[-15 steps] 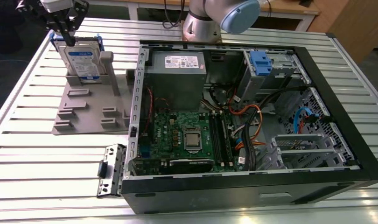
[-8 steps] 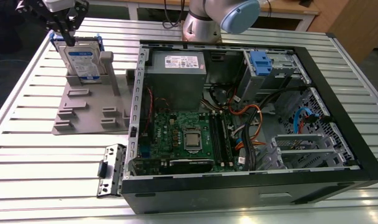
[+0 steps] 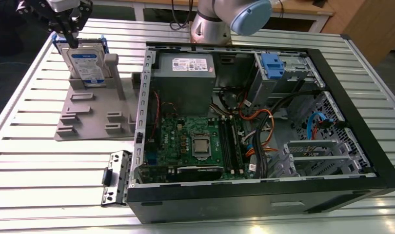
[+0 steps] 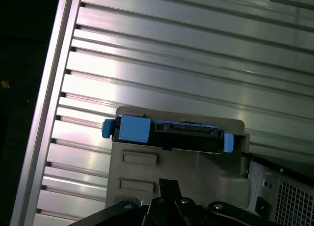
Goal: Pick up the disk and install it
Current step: 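Pick up the disk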
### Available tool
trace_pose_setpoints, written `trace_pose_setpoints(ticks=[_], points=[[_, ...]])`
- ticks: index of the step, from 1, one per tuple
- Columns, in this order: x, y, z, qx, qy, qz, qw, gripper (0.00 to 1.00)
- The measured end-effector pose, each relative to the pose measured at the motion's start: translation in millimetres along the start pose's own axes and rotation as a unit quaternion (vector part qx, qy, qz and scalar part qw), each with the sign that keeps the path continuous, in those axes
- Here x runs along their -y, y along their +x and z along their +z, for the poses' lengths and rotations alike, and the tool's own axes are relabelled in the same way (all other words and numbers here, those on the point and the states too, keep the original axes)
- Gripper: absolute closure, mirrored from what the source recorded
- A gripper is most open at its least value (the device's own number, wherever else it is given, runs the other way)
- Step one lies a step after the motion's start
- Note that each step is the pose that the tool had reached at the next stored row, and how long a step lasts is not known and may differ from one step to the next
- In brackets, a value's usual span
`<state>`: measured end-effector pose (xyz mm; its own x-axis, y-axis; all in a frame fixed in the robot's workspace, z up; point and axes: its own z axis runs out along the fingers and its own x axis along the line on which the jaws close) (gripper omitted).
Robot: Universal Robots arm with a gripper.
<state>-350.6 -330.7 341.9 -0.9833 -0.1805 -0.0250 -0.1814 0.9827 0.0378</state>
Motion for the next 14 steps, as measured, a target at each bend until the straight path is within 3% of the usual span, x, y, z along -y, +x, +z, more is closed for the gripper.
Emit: trace_pose_setpoints(ticks=[14], points=[[0.0, 0.0, 0.0, -0.0011, -0.0007, -0.029, 0.99958, 0.90]])
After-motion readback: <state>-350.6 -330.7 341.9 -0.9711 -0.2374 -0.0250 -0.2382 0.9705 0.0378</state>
